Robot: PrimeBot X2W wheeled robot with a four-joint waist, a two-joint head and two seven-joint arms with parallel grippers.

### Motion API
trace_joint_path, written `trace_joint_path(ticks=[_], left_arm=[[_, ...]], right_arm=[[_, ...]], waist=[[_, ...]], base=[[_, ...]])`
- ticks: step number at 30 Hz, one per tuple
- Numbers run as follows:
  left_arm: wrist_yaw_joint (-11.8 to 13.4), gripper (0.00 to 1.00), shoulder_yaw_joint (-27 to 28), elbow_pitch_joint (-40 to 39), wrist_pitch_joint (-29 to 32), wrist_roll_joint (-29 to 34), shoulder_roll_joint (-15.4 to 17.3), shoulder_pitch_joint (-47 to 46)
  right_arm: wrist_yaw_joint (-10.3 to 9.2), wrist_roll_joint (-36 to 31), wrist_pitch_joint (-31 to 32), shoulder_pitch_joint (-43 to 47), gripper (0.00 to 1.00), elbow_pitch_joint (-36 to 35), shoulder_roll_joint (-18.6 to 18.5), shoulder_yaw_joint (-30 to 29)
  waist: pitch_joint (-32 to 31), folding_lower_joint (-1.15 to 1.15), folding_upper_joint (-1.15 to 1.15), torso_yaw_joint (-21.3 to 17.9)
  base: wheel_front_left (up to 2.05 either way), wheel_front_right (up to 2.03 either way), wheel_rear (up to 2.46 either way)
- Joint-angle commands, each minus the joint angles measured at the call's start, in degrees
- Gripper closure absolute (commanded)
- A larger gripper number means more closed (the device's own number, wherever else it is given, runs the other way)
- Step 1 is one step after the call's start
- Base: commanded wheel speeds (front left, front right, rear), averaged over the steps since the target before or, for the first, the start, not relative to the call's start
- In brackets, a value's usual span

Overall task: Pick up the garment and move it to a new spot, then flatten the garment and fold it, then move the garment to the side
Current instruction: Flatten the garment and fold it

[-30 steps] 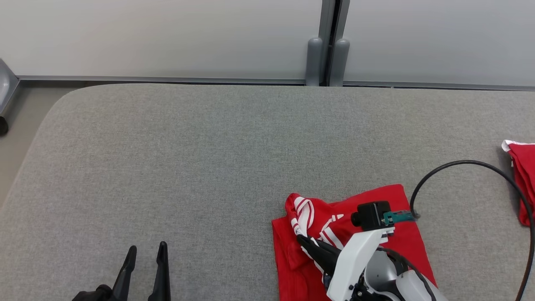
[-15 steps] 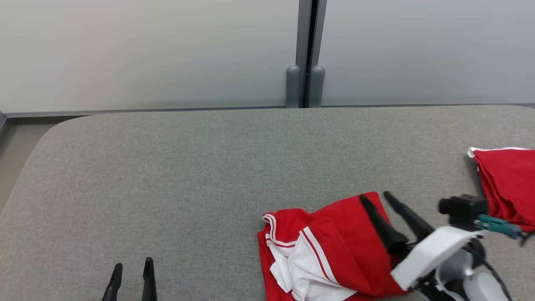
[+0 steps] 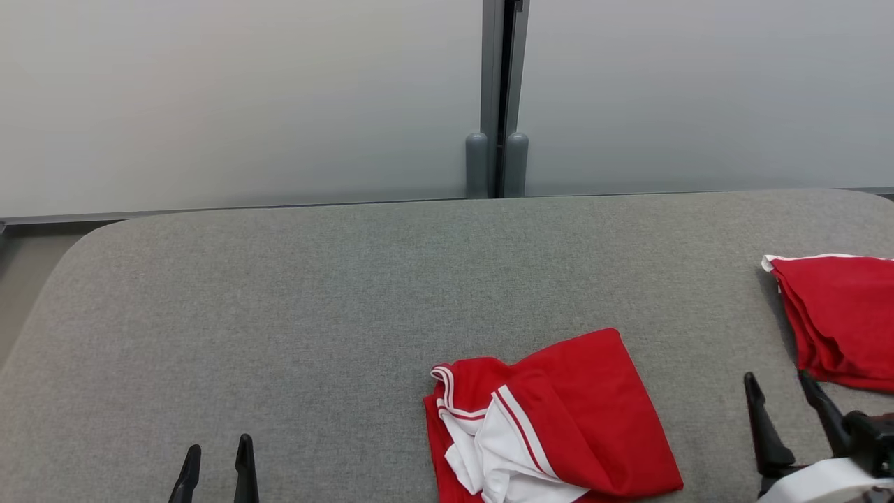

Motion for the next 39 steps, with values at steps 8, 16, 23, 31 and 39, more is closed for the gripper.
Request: trace_joint_path(ticks=[8,16,23,31,39], left_arm=[[-0.4,0.0,0.5,-0.3,-0.1,1.4,0.2,-0.9],[-0.8,0.0,-0.2,0.1,-0.1,1.4,0.2,-2.9],[-0.7,0.0,-0.3,0.6,-0.1,1.0,0.2,-3.9],[-0.9,0.0,0.5,0.5,-0.1,1.2,0.2,-4.2],[-1.0,0.0,0.3,0.9,-0.1,1.3,0.2,-4.0]], right_arm=[[0.1,0.7,-1.5,-8.5,1.0,6.7,2.7,12.4],[0.06,1.6,-1.8,-17.3,1.0,16.8,5.1,21.8],[0.06,3.9,-2.6,-20.3,1.0,22.4,5.7,27.0],[0.06,5.3,-2.9,-18.5,1.0,17.1,4.2,35.4],[0.06,5.9,-2.8,-16.4,1.0,13.2,4.9,45.2]], waist=[[2.1,0.0,0.0,1.5],[5.1,0.0,0.0,3.0],[6.2,0.0,0.0,4.8],[6.9,0.0,0.0,5.4],[6.1,0.0,0.0,5.5]], base=[[0.0,0.0,0.0],[0.0,0.0,0.0],[0.0,0.0,0.0],[0.0,0.0,0.0],[0.0,0.0,0.0]])
